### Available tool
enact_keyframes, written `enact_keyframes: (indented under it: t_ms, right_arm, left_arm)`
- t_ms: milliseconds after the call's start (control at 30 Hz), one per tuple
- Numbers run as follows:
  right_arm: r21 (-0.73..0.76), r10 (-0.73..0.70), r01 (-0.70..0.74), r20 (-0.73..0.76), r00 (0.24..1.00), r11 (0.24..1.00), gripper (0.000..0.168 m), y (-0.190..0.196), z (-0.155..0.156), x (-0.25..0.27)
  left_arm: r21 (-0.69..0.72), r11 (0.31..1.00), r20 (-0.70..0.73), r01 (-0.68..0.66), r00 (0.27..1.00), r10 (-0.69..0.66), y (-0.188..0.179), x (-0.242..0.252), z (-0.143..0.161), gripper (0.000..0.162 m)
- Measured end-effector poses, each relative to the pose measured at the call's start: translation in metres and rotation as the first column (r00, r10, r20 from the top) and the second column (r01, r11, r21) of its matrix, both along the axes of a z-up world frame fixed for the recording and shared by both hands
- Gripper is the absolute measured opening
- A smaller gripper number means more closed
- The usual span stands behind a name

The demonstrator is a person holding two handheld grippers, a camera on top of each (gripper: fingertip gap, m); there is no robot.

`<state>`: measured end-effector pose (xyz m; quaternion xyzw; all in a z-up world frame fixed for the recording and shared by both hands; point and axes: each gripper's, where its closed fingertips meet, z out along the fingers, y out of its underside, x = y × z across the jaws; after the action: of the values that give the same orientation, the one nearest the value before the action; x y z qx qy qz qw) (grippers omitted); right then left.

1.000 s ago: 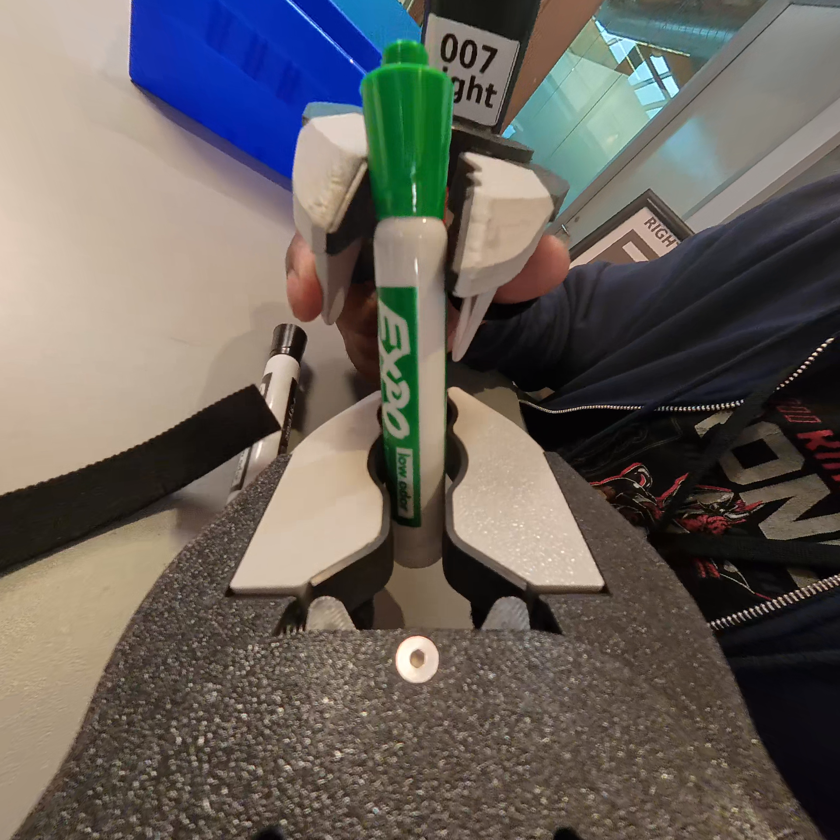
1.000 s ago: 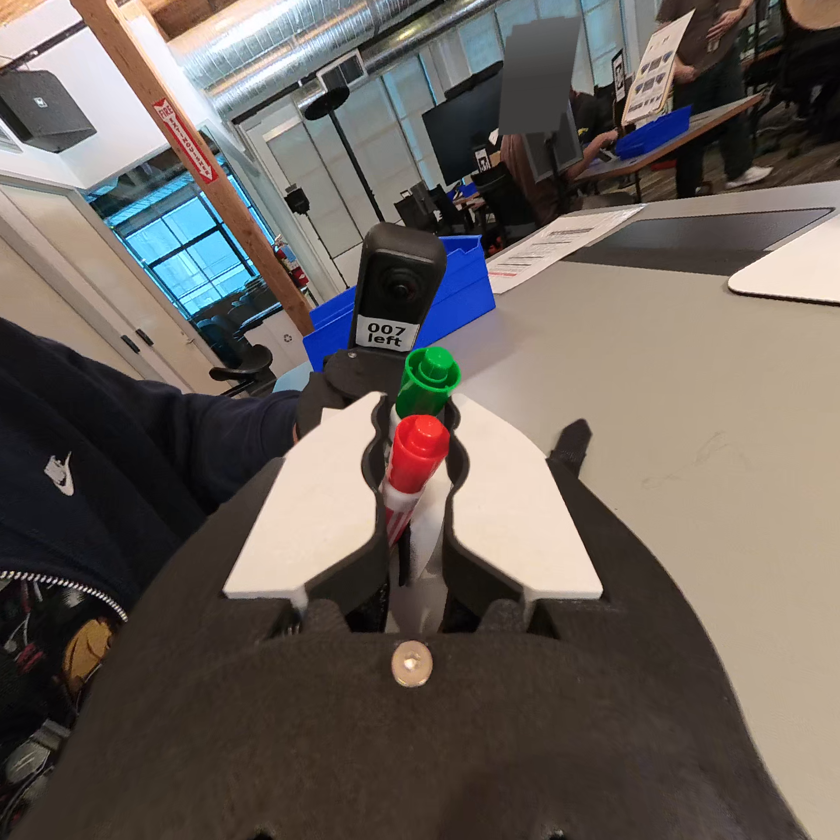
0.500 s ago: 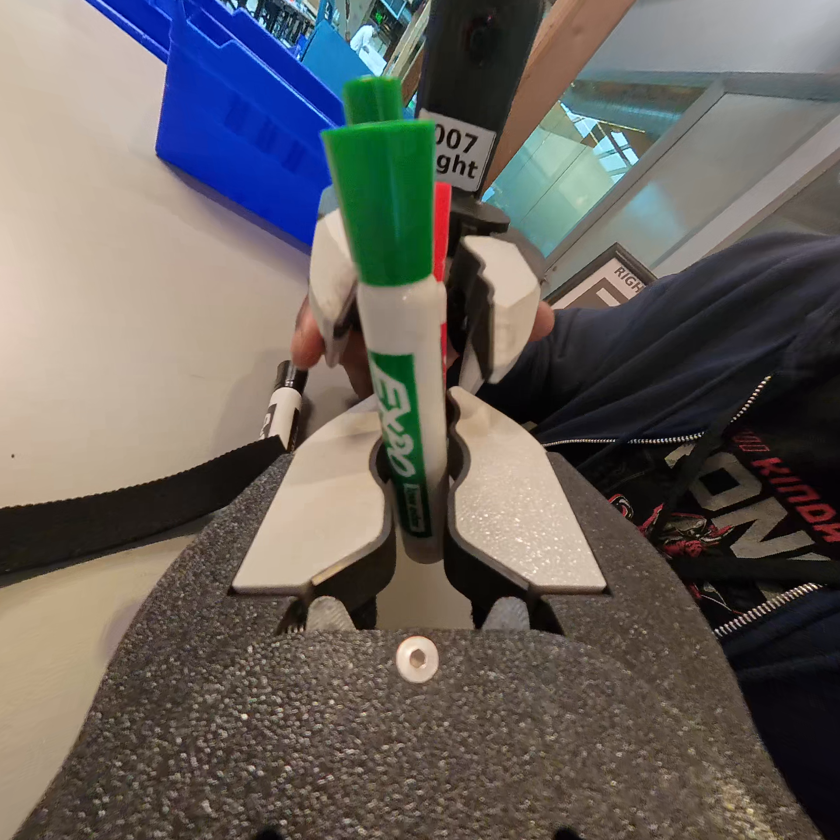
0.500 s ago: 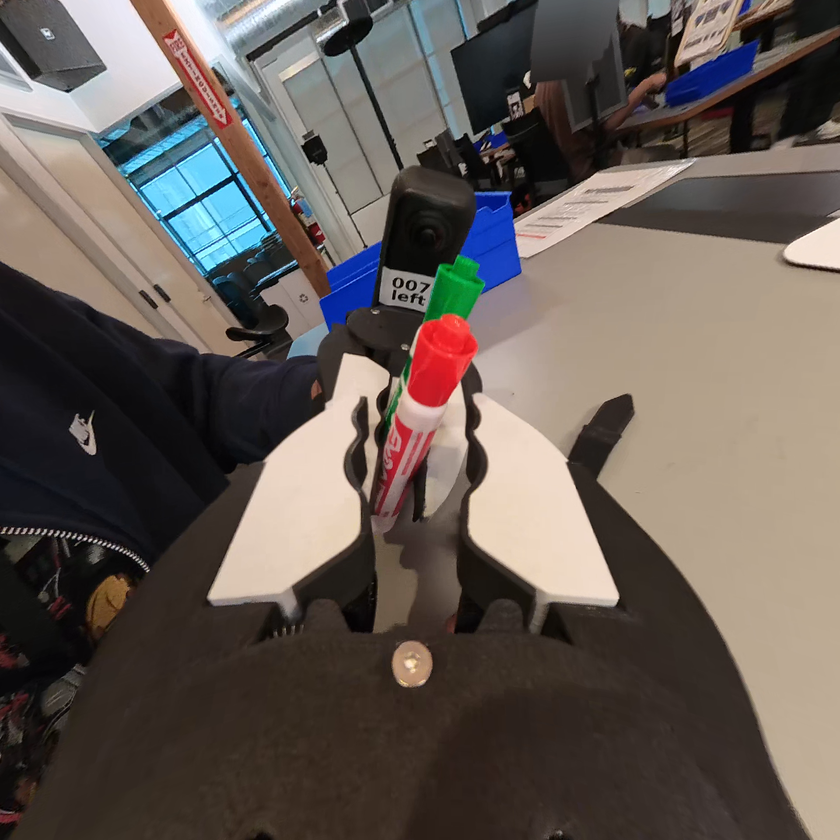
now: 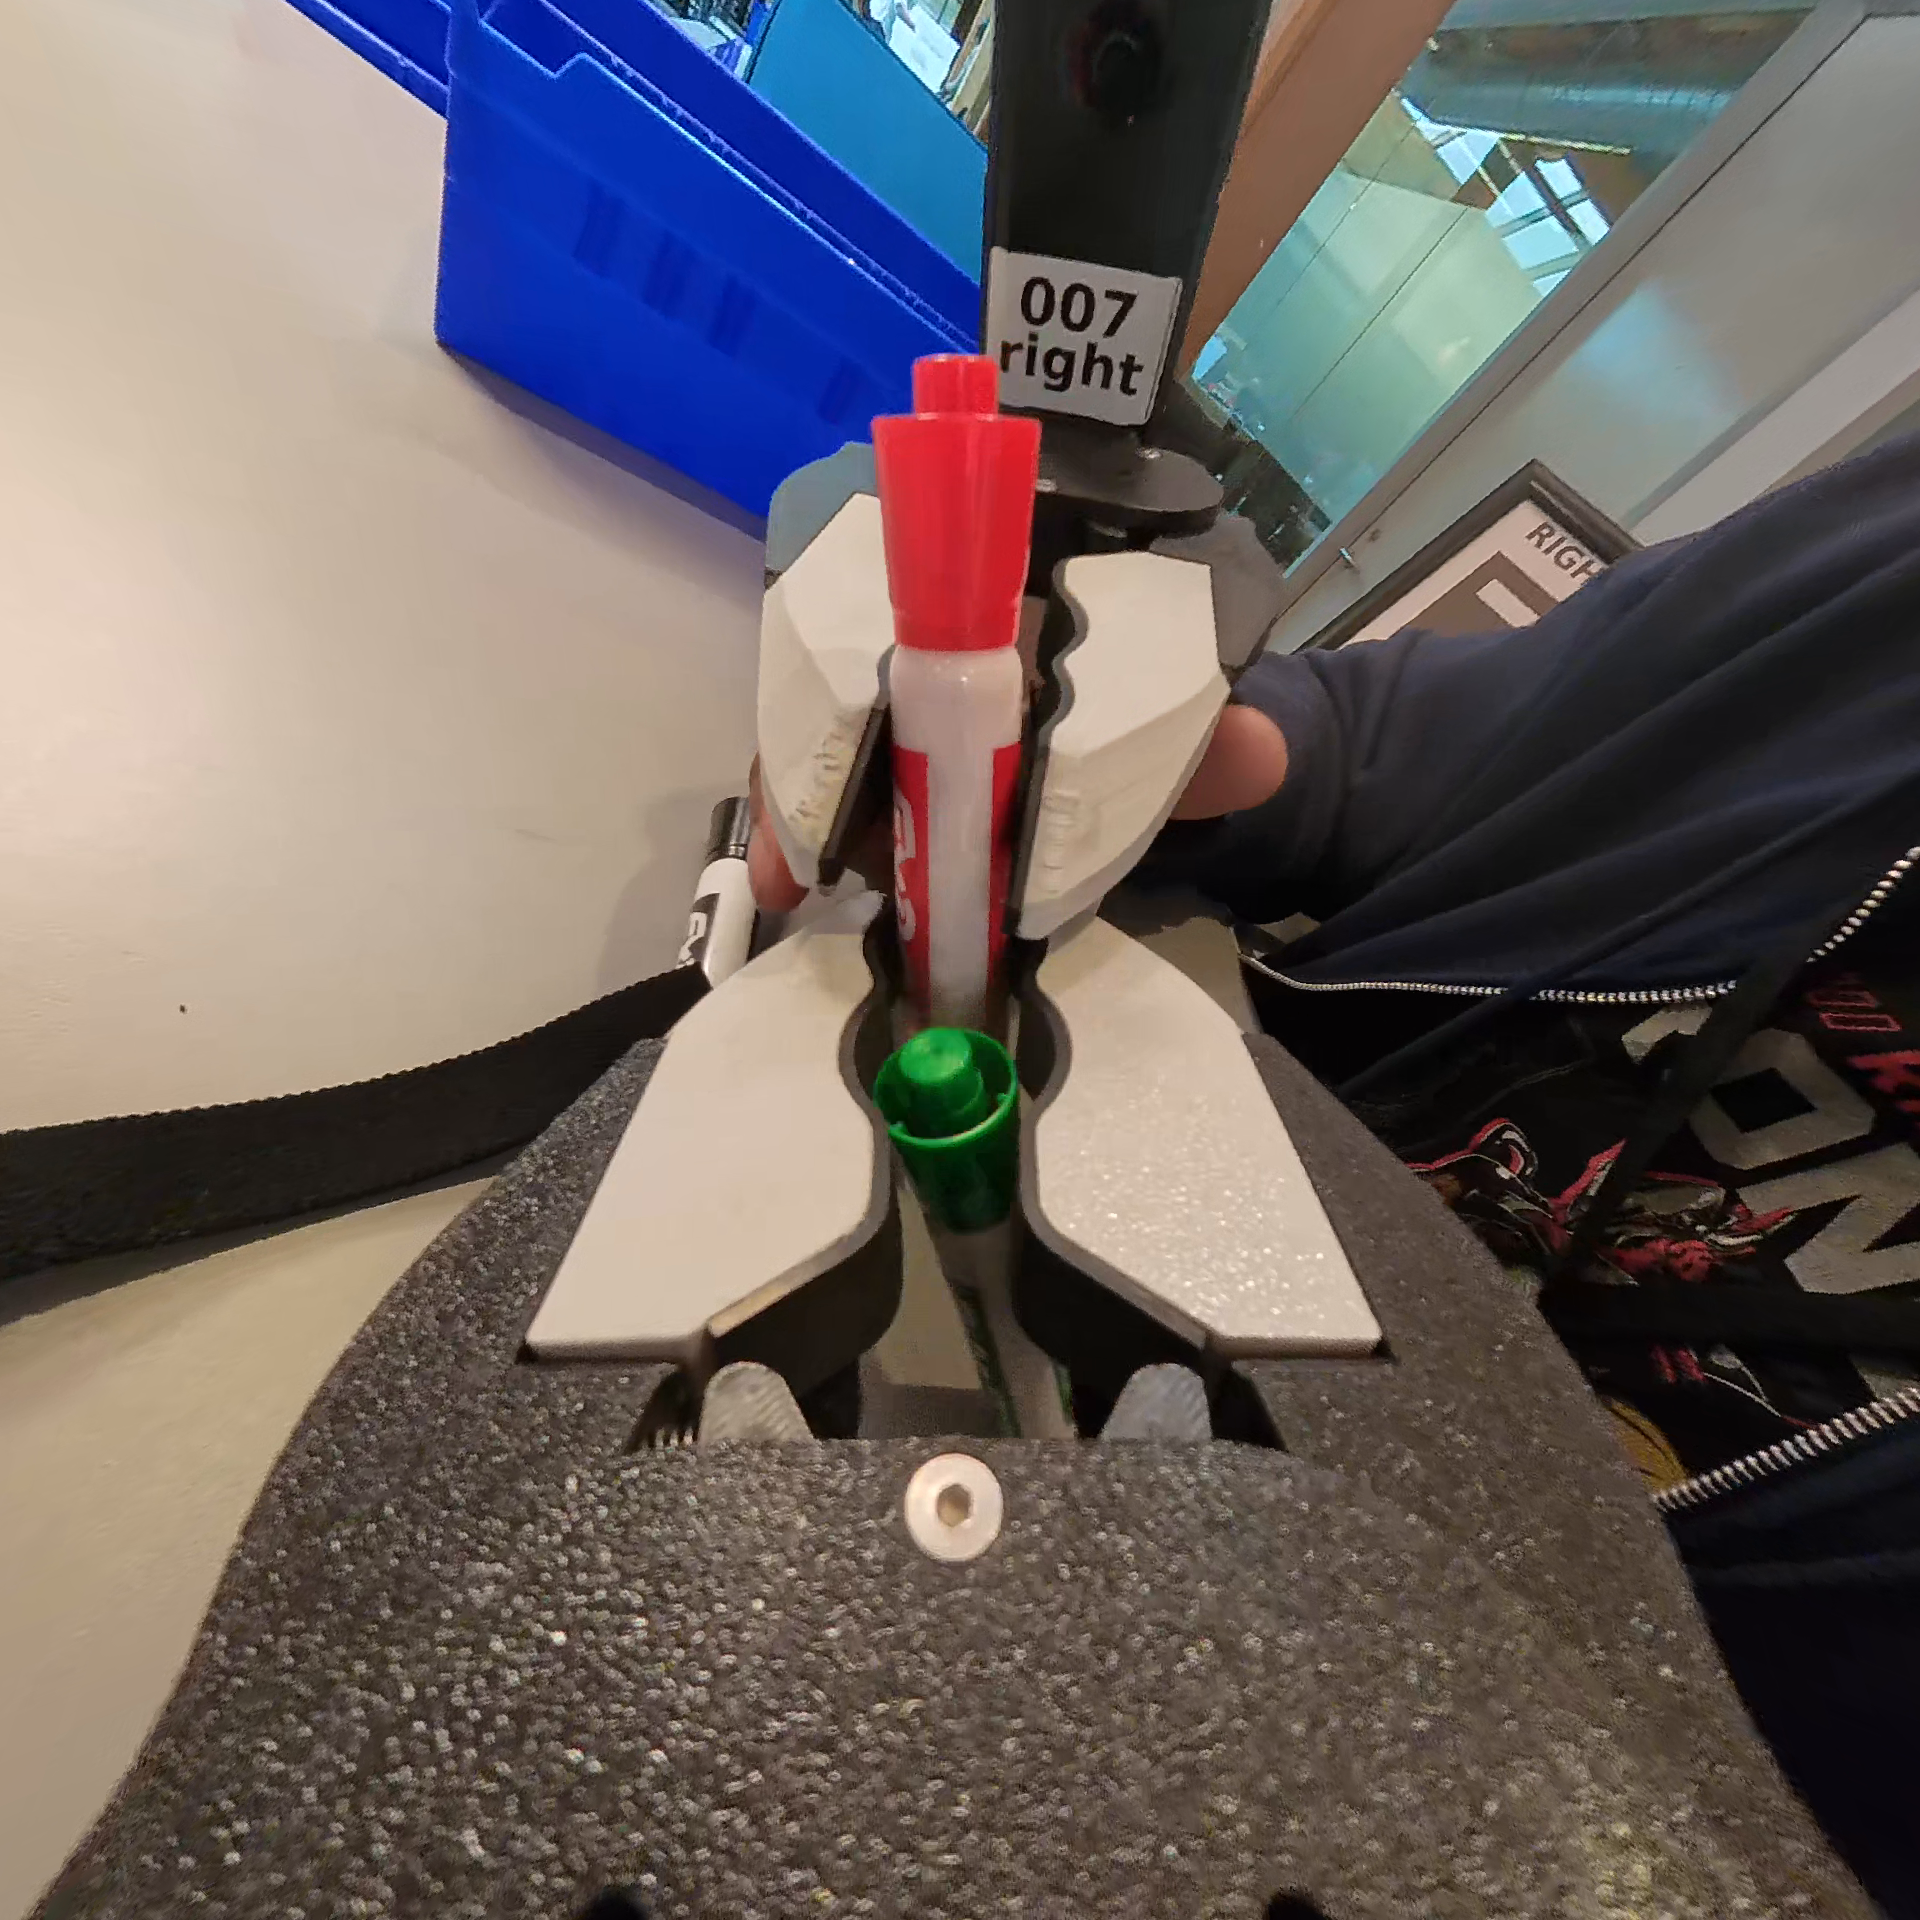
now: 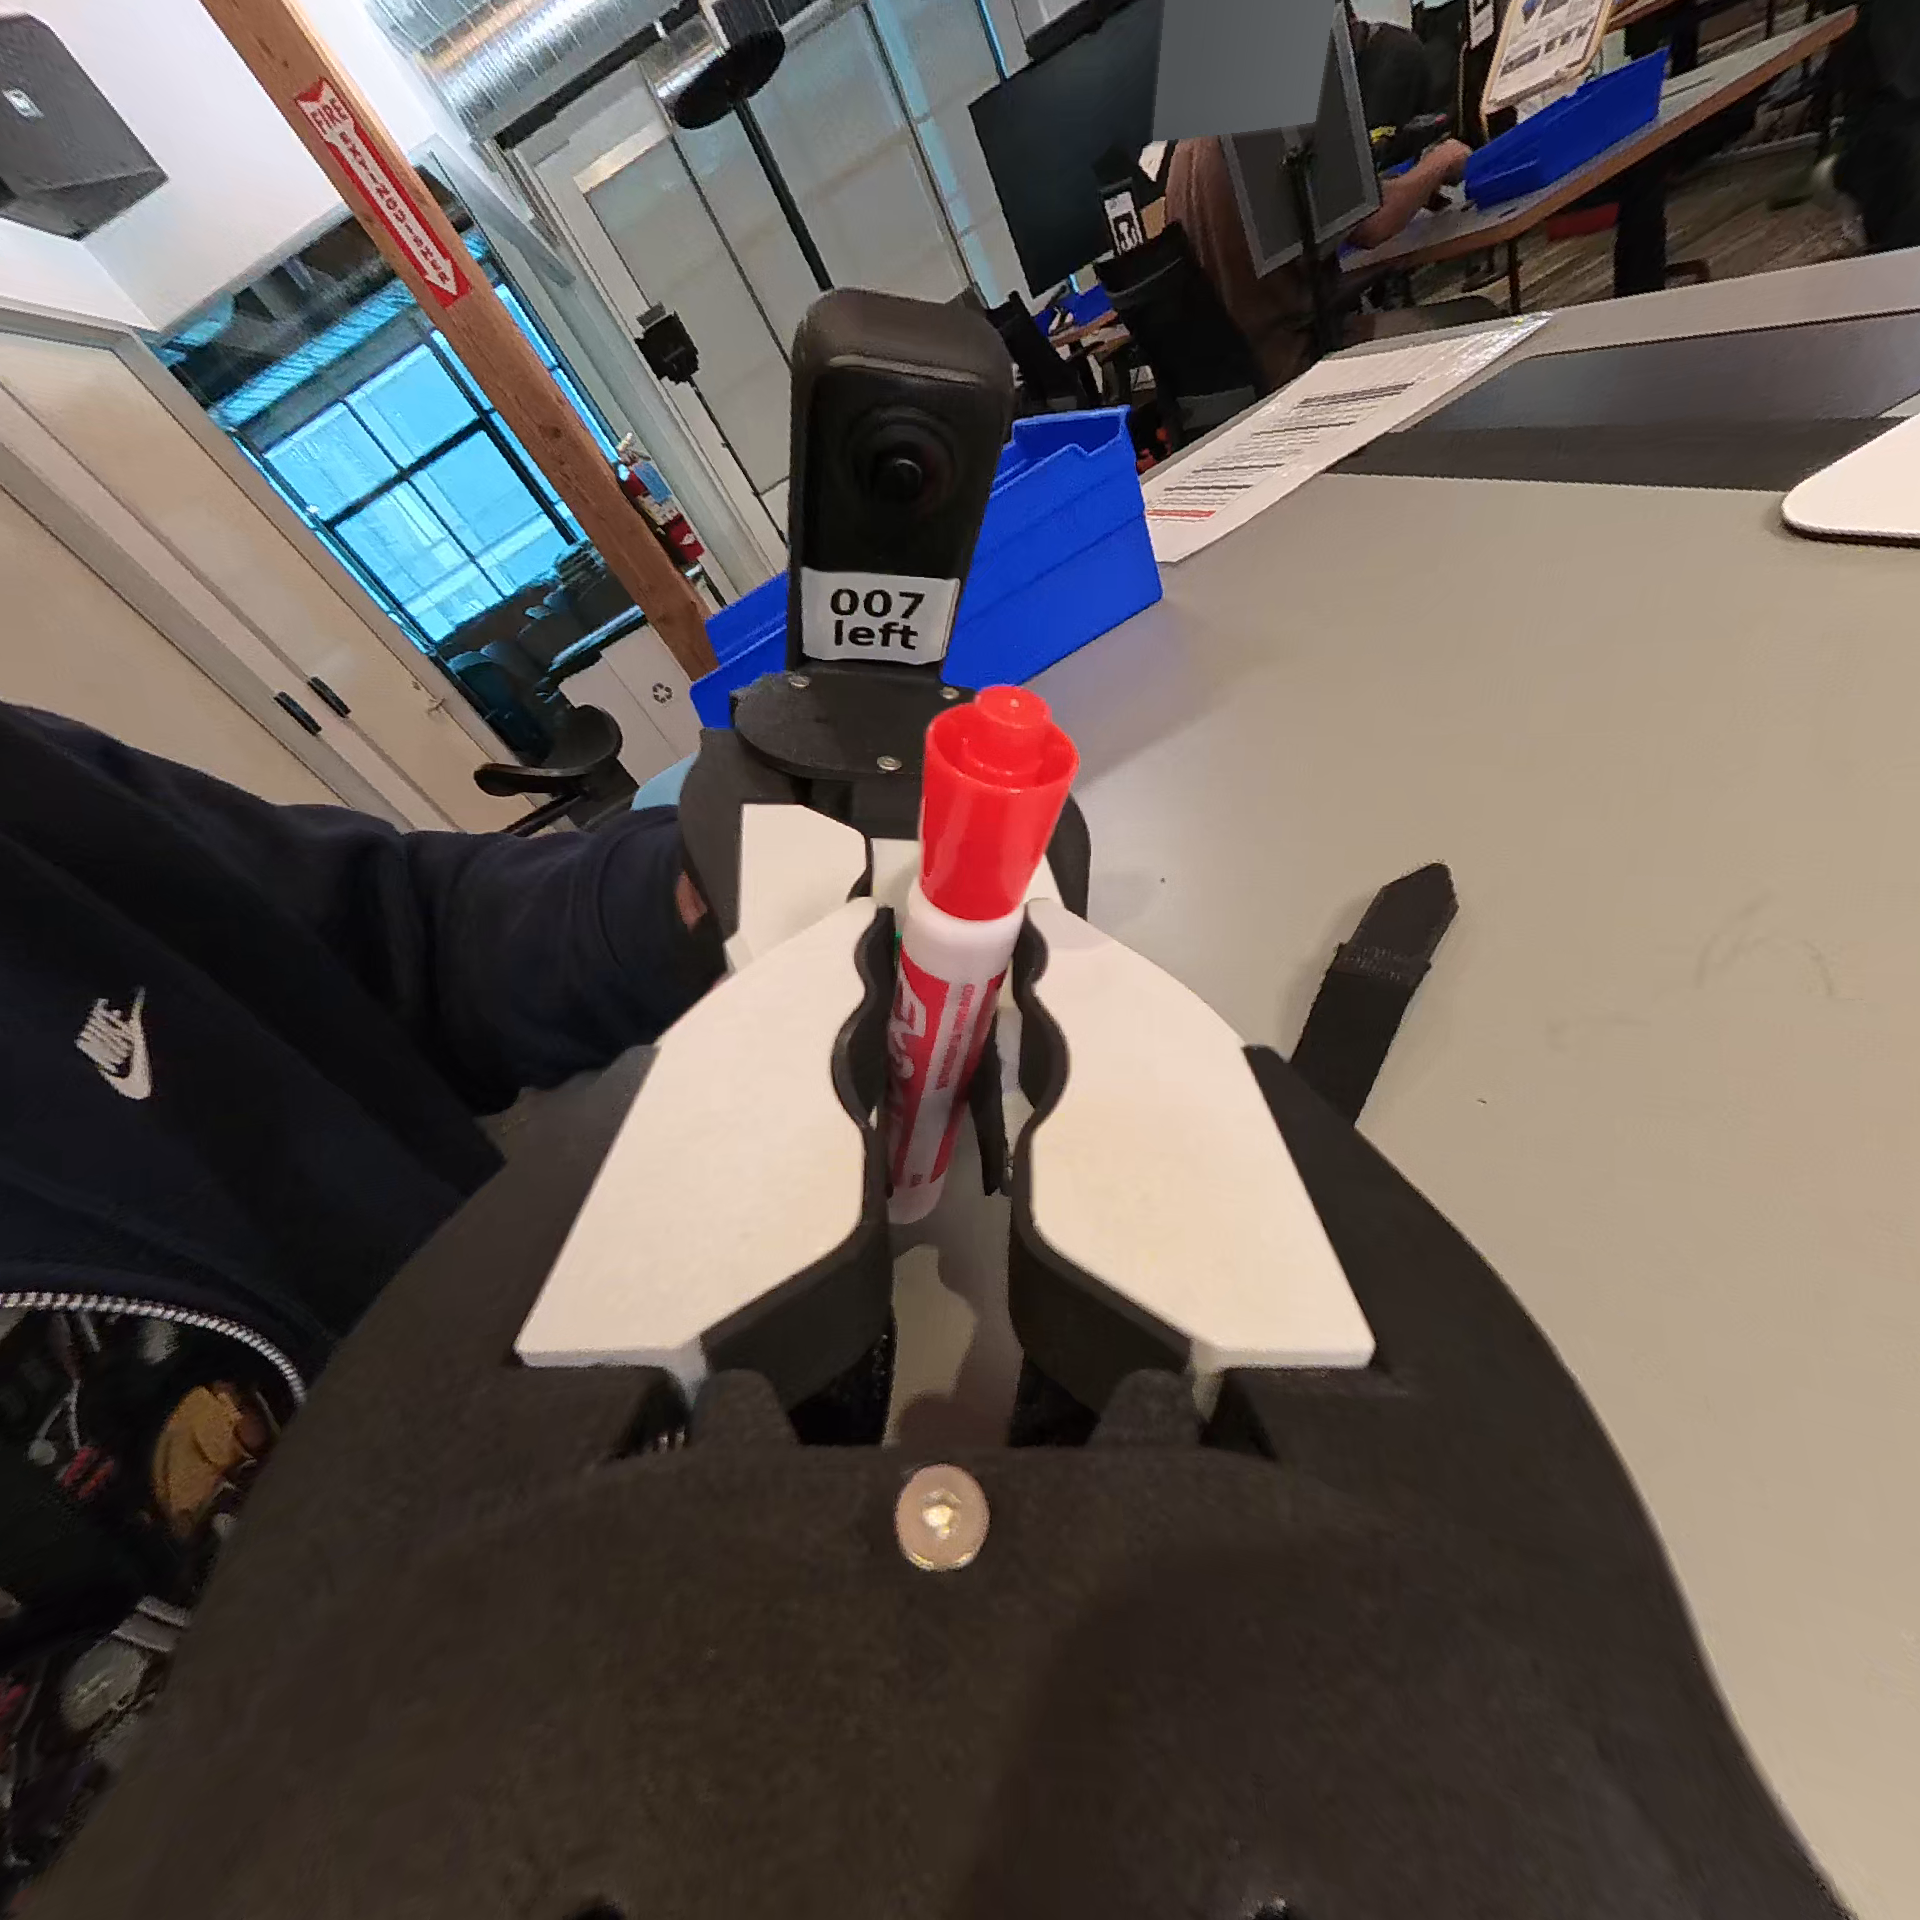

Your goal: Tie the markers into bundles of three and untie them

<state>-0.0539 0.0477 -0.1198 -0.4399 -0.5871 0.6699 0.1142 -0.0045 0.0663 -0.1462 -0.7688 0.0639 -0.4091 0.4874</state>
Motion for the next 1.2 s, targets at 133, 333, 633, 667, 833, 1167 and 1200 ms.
enact_keyframes:
  t_ms: [133,333,633,667,833,1167,1200]
  right_arm:
    - [0.063,-0.009,0.008,0.005,1.0,0.998,0.026,-0.002,-0.004,-0.002]
    - [0.027,-0.032,0.031,0.035,0.999,0.999,0.037,0.002,-0.006,-0.005]
    - [-0.069,0.022,-0.021,0.014,1.0,0.997,0.019,0.006,0.005,-0.002]
    - [-0.061,0.019,-0.018,0.006,1.0,0.998,0.018,0.005,0.005,-0.001]
    - [-0.044,-0.041,0.039,-0.045,0.998,0.998,0.018,0.005,0.009,-0.004]
    - [-0.062,-0.072,0.068,-0.074,0.995,0.996,0.018,0.001,0.01,-0.006]
    - [-0.061,-0.076,0.071,-0.077,0.994,0.996,0.018,0.001,0.01,-0.006]
  left_arm:
    - [-0.004,1.0,0.035,0.005,0.999,-0.005,0.001,0.001,-0.002,0.019]
    - [0.029,1.0,0.098,-0.002,0.995,-0.001,0.001,-0.003,0.006,0.019]
    - [0.023,1.0,0.04,-0.005,0.999,0.004,0.001,-0.003,0.001,0.019]
    - [0.027,1.0,0.037,-0.003,0.999,0.002,0.001,-0.003,0.001,0.019]
    - [0.029,0.999,0.013,-0.037,0.999,0.037,0.004,-0.005,0.0,0.02]
    - [-0.004,1.0,-0.071,-0.031,0.997,0.03,0.006,0.001,-0.01,0.021]
    - [-0.004,0.999,-0.07,-0.033,0.997,0.032,0.006,0.001,-0.01,0.021]
